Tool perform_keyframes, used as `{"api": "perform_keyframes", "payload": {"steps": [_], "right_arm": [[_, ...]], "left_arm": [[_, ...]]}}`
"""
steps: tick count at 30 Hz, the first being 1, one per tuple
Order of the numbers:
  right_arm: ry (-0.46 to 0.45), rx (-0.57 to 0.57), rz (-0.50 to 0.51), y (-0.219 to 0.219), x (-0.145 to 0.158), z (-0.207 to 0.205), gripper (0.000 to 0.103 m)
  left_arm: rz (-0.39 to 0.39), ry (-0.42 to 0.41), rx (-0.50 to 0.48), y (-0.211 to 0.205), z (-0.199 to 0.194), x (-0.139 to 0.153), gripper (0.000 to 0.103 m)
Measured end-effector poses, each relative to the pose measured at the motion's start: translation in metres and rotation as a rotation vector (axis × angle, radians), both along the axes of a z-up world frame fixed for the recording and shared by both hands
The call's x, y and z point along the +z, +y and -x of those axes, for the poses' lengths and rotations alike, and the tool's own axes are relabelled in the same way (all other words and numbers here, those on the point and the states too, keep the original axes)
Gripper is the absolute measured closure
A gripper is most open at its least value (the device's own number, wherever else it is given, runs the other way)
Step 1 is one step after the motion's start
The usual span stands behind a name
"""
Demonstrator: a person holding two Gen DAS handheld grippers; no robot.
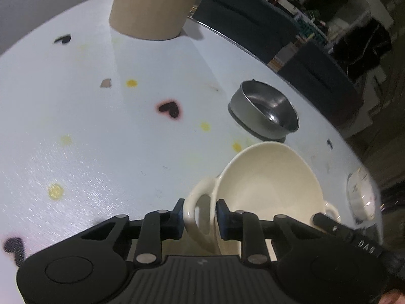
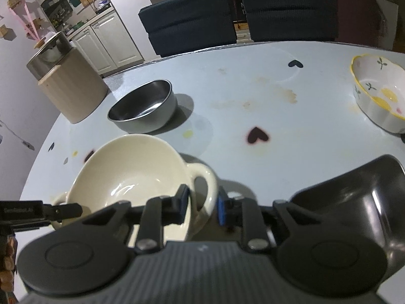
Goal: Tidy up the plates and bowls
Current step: 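Close both grippers on the cream bowl rim, then lift the cream two-handled bowl off the table with both grippers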
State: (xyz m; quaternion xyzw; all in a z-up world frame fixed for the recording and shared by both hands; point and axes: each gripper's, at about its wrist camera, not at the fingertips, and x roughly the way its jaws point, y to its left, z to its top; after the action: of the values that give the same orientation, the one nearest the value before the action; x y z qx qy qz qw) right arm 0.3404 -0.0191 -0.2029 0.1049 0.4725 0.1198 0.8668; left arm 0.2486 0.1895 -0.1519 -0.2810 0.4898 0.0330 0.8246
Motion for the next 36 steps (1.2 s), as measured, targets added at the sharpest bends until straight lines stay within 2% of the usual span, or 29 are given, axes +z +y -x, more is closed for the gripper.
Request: {"api": "perform_keyframes", "payload": {"steps": [6, 10, 23, 28, 36], "right_arm": [[0.001, 0.010, -0.020, -0.004, -0.003, -0.003, 0.075], [0.025, -0.014, -0.097, -0.015, -0.007, -0.005, 0.078], [0.004, 0.026, -0.021, -0.004, -0.002, -0.006, 0.077], [-0.022, 0.050, 0.020, -0.002, 0.000, -0.002, 0.076], [-0.074, 0.036, 0.028, -0.010, 0.013, 0.005, 0.076]], "left_arm": [[0.002, -0.010, -0.011, 0.000, -0.001, -0.001, 0.077], [0.015, -0.014, -0.010, 0.002, 0.000, -0.002, 0.077], [-0.025, -0.029, -0.038, -0.003, -0.002, 0.001, 0.077], [-0.056, -0.017, -0.066, -0.011, -0.006, 0.008, 0.077], [-0.076, -0.059, -0.083, -0.018, -0.004, 0.025, 0.077]]}}
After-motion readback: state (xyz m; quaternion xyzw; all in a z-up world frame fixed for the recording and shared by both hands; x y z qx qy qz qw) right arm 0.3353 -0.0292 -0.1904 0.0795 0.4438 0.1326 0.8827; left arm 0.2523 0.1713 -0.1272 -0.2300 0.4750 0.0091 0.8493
